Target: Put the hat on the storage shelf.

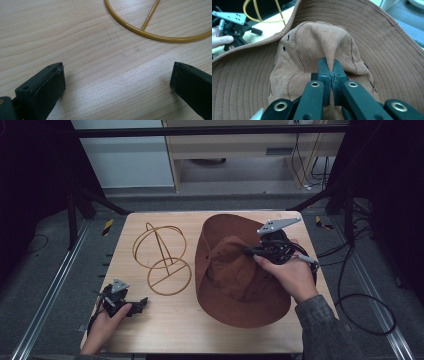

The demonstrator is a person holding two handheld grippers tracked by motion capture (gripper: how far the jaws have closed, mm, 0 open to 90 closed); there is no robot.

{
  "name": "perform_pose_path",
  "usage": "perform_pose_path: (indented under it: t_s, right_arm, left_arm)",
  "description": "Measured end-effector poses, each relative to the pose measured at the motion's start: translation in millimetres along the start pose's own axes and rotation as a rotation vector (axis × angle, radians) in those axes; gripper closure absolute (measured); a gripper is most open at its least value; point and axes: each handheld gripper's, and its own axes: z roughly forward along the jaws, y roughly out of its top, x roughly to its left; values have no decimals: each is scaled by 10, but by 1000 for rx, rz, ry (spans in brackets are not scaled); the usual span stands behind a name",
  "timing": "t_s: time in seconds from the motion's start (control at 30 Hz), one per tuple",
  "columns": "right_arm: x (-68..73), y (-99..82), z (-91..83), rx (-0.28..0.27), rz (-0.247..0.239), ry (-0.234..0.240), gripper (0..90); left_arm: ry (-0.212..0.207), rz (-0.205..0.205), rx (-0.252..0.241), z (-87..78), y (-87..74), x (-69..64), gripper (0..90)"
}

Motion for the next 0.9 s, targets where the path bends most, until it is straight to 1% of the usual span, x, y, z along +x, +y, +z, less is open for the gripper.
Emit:
perform_pose_path:
  t_s: [0.1, 0.3, 0.43, 0.63, 0.7, 0.9]
  right_arm:
    - [21, 82, -72, -21, -8, -6, 892]
    - [62, 211, -125, -58, -11, -8, 893]
    - [139, 318, -152, -88, -27, -6, 893]
    - [258, 529, -237, -137, -51, -3, 892]
    - [287, 582, -254, -145, -60, -3, 892]
    - [370, 732, -325, -161, -87, 8, 892]
  left_arm:
    - [0, 0, 0, 0, 0, 0, 0]
    - [-1, 2, 1, 1, 2, 1, 0]
    - [-2, 1, 1, 1, 2, 1, 0]
    - [-1, -1, -1, 3, 1, -1, 0]
    - [-1, -8, -5, 5, 0, -6, 0]
    - [-2, -2, -3, 3, 1, -1, 0]
